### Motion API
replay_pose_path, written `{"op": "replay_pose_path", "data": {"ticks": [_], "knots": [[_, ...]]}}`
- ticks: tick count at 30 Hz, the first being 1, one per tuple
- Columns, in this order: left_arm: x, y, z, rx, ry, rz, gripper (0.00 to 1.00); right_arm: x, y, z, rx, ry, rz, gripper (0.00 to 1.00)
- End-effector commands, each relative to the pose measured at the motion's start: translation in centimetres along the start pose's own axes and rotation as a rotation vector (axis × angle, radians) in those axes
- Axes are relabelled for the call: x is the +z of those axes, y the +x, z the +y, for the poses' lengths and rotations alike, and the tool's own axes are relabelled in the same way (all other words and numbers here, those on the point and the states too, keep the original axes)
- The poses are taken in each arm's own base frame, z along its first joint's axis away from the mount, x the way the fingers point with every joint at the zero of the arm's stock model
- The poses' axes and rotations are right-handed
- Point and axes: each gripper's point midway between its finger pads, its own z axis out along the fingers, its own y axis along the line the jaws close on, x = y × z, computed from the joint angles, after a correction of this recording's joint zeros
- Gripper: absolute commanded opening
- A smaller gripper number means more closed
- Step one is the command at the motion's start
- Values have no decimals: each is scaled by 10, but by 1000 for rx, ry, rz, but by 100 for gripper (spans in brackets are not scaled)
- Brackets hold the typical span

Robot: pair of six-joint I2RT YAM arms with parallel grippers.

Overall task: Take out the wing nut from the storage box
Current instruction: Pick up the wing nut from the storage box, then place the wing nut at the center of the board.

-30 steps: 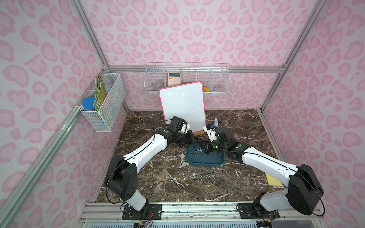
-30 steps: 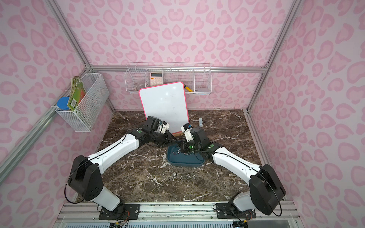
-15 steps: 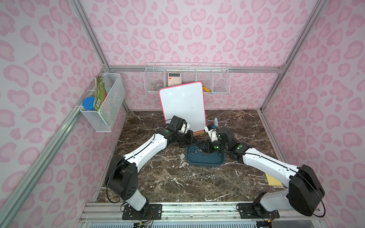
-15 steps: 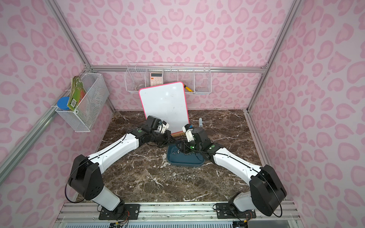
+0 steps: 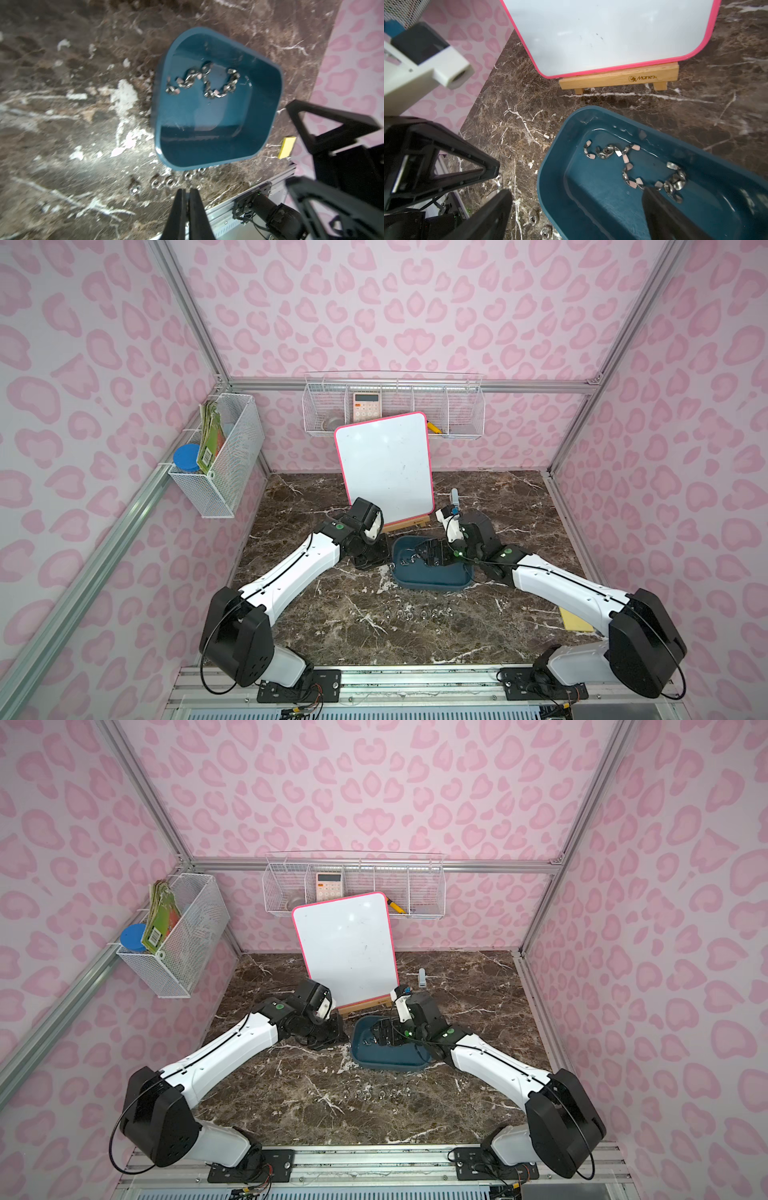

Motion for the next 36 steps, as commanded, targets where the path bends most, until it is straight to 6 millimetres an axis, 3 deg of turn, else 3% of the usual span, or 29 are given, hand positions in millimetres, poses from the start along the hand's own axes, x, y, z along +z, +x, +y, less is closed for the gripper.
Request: {"op": "replay_pose_path", "data": {"ticks": [1, 6, 10, 24, 36], "knots": [[-2, 19, 38, -33, -147, 23, 0, 3, 3, 0, -23, 7, 3, 99], [1, 41, 72, -79, -252, 49, 0, 12, 9, 3, -37, -9, 34, 99], [10, 52, 82, -93, -285, 71, 0, 16, 7, 5, -50, -9, 44, 99], [68, 83, 89, -31, -373, 228, 0, 14, 10, 0, -52, 22, 54, 99], [77, 88, 93, -14, -423, 260, 0, 15, 11, -3, -49, 32, 58, 99]]}}
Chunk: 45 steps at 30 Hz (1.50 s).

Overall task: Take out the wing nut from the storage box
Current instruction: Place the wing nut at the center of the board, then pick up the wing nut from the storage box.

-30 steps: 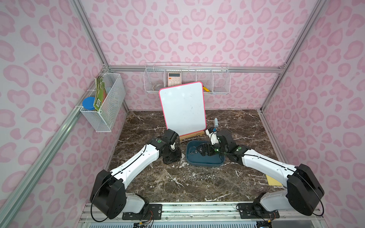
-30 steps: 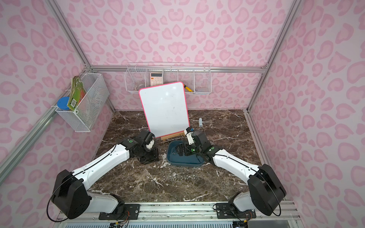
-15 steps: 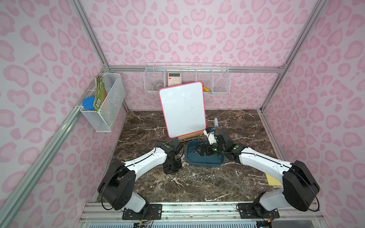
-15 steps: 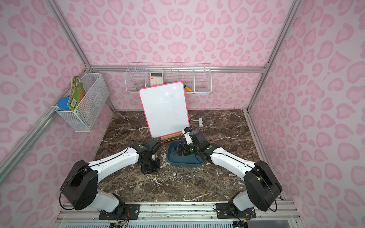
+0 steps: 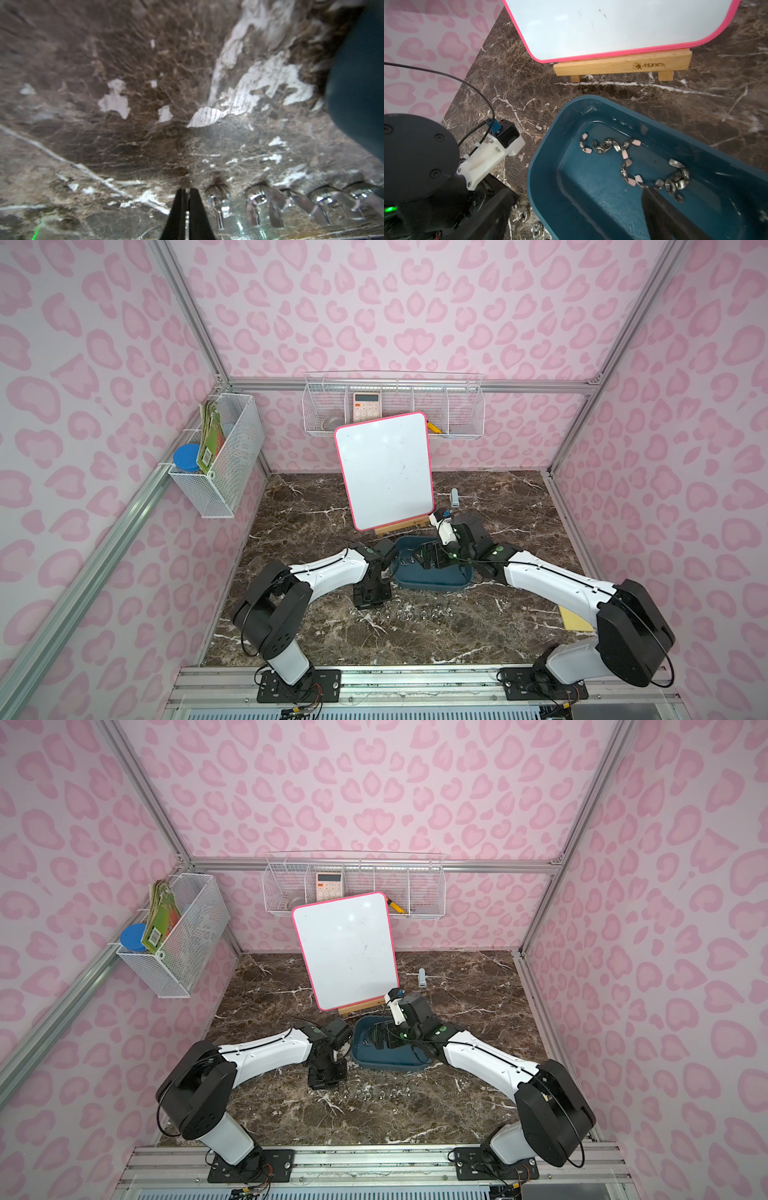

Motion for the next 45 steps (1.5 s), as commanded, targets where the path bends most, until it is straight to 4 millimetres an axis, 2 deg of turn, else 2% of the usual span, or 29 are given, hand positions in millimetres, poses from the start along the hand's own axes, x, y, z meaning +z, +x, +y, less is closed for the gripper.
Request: {"op": "replay_pose_path", "data": {"ticks": [1, 4, 9, 11, 14, 16, 23, 29, 37, 45], "knots": [[-1, 1, 2, -3, -18, 3, 2, 0, -1, -1, -5, 7, -5, 99], [-3, 1, 1, 1, -15, 1, 22, 1, -1, -2, -3, 13, -4, 99], [-15, -3, -1, 13, -18, -21, 29, 0, 1, -8, 5, 44, -4, 99], [-24, -6, -4, 26, -13, -41, 37, -1, 1, -13, 15, 67, -4, 99], [-42, -14, -12, 44, 4, -85, 43, -4, 3, -23, 39, 99, -8, 99], [-56, -22, -19, 59, 19, -120, 52, -7, 3, -29, 54, 113, -14, 99], [-91, -56, -55, 117, 82, -230, 51, -24, -1, -43, 80, 164, -57, 99], [-94, -92, -93, 182, 122, -274, 46, -47, -1, -52, 101, 197, -106, 99], [-73, -134, -133, 262, 138, -294, 41, -81, 5, -63, 125, 251, -190, 99], [-43, -160, -151, 298, 107, -278, 36, -105, 11, -78, 164, 302, -225, 99]]}}
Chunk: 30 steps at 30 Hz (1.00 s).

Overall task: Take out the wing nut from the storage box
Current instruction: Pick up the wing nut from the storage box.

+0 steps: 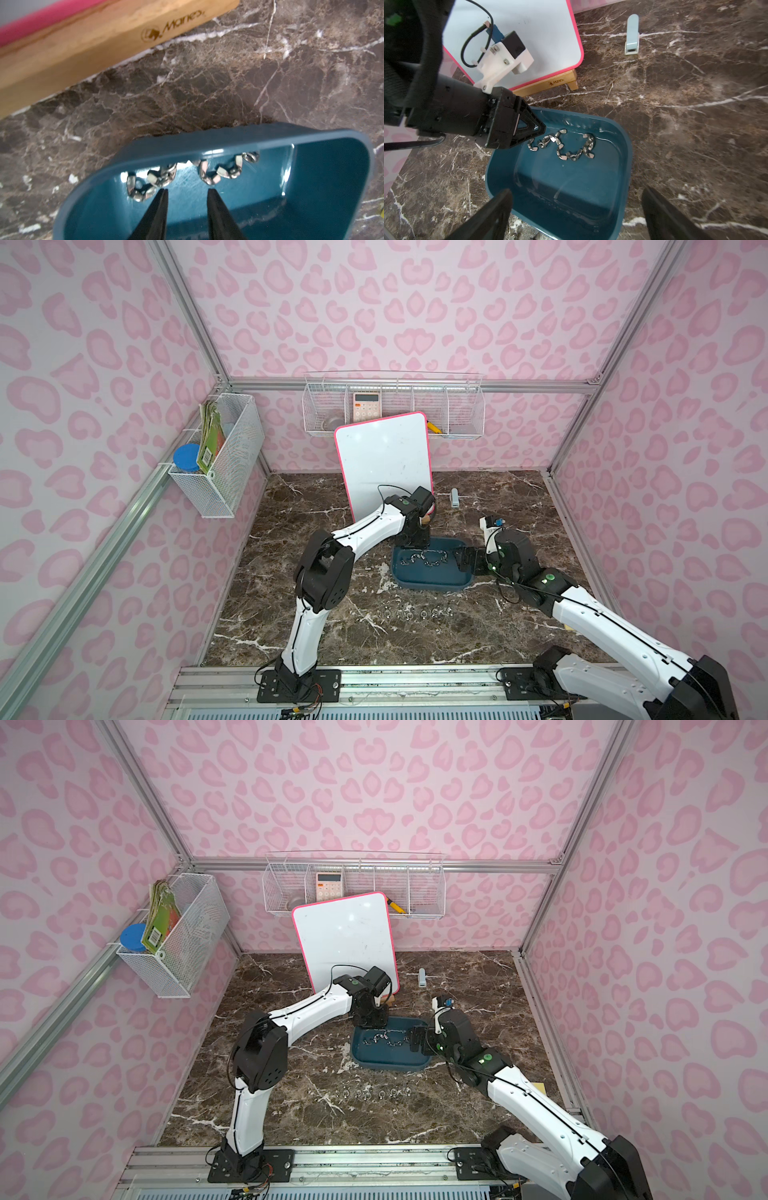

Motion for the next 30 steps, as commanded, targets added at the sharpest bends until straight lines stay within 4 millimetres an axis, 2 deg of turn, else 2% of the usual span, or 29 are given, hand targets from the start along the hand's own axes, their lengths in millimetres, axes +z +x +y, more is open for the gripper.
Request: {"op": "replay_pose_path", "data": {"ticks": [1, 10, 25, 29, 30], "knots": [[9, -6, -2, 32, -5, 2, 35, -5, 2, -9, 16, 37, 1, 99], [32, -9, -3, 69, -12, 12, 31, -13, 2, -19, 28, 64, -2, 99], [51, 1, 4, 103, -44, 18, 30, -13, 0, -20, 34, 63, -2, 99], [52, -1, 3, 96, -39, 15, 19, -15, 1, -20, 38, 62, -2, 99], [51, -1, 2, 94, -35, 13, 13, -15, 0, -20, 39, 62, -5, 99]]}}
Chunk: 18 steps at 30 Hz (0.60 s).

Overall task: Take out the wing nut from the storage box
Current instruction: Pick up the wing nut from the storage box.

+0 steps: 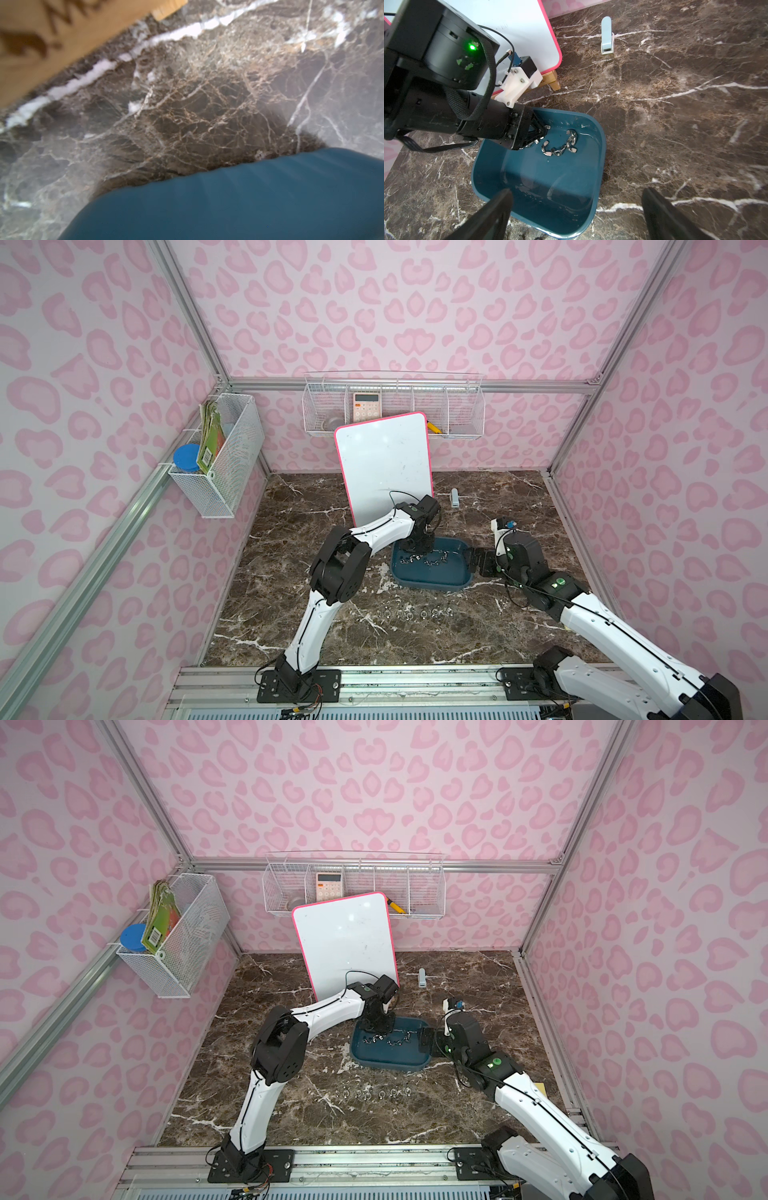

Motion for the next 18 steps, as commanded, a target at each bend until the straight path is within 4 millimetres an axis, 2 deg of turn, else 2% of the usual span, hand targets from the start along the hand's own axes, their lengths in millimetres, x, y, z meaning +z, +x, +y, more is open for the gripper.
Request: {"op": "replay_pose_path", "data": {"ticks": [1, 3, 18], "knots": [[1, -2, -1, 0, 2, -12, 9, -2, 0, 0, 12, -3, -2, 99], [-4, -3, -2, -6, 11, -22, 5, -1, 1, 1, 17, -12, -3, 99], [-67, 7, -25, -66, 190, -92, 5, 6, -7, 24, 41, -118, -6, 95]]}}
